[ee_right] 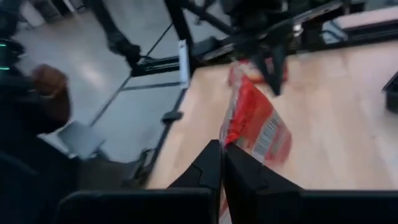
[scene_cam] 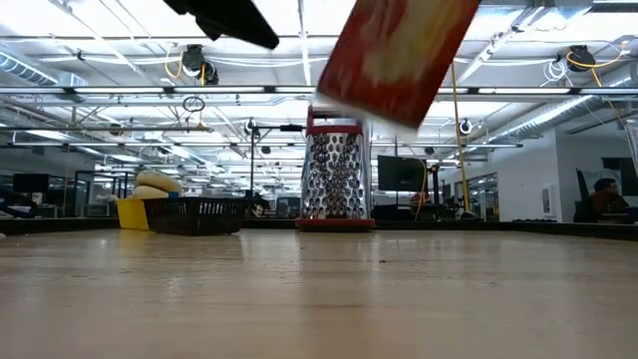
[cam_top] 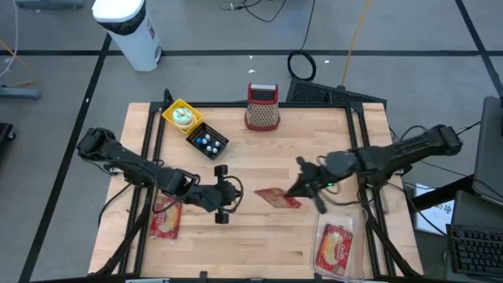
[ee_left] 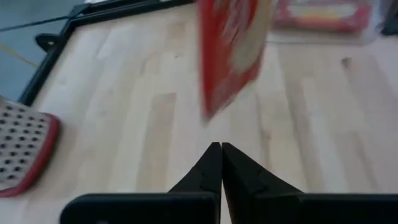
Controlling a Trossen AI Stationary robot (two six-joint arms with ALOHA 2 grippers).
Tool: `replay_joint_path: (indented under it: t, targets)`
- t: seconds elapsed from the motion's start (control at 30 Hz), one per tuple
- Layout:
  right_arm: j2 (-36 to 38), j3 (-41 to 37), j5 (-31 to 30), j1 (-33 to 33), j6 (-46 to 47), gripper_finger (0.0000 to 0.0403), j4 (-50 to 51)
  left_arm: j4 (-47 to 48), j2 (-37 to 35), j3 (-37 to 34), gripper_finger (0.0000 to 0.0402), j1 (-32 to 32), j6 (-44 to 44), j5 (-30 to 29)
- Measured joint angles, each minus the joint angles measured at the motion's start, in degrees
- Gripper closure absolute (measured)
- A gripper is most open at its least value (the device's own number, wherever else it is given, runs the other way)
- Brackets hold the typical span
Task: Pick & Place Food Item
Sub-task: Put the right red popcorn bag into the transparent bin
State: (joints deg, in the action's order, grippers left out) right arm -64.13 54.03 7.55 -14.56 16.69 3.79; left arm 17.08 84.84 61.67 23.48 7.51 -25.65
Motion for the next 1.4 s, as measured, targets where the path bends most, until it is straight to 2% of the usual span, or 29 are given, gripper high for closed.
replay_joint_path:
  t: [0.13, 0.23, 0.37, 0.5, 0.67, 0.9, 1.03, 1.2, 1.4]
  targets:
    - [5.84, 2.93, -0.66, -3.81, 4.61, 0.0402, 10.89, 1.05, 0.06, 0.0, 0.0399, -1.0, -1.28, -1.4]
    - [8.34, 6.25, -4.33, -7.9, 6.14, 0.0403, 19.45, 1.76, -0.39, -0.01, 0.039, -2.0, 0.98, 0.31]
    - [10.13, 9.57, -9.15, -13.77, 9.29, 0.0403, 26.64, 0.94, -4.13, -0.29, 0.0379, -0.55, -3.19, 3.41]
    - [10.93, 9.97, -8.81, -20.73, 10.62, 0.0403, 27.65, -2.15, -11.7, -4.35, 0.038, 0.66, -5.63, 3.77]
    - [10.64, 9.97, -9.34, -29.79, 15.04, 0.0403, 26.64, -7.25, -24.61, -13.82, 0.0392, 0.5, -5.74, 3.2]
    - [7.29, 9.98, -13.73, -38.39, 23.22, 0.0403, 24.3, -14.76, -38.36, -22.73, 0.0391, 0.13, -5.77, 1.87]
    - [4.0, 9.97, -14.28, -40.56, 27.53, 0.0403, 24.87, -14.9, -41.05, -24.39, 0.0378, 0.13, -5.67, 1.55]
    - [0.93, 9.97, -13.86, -42.72, 32.38, 0.0403, 24.92, -14.75, -41.07, -24.57, 0.0376, 0.13, -5.72, 1.58]
    - [-0.84, 9.97, -18.19, -46.82, 37.29, 0.0403, 24.73, -14.75, -40.98, -24.57, 0.0376, 0.13, -5.73, 1.62]
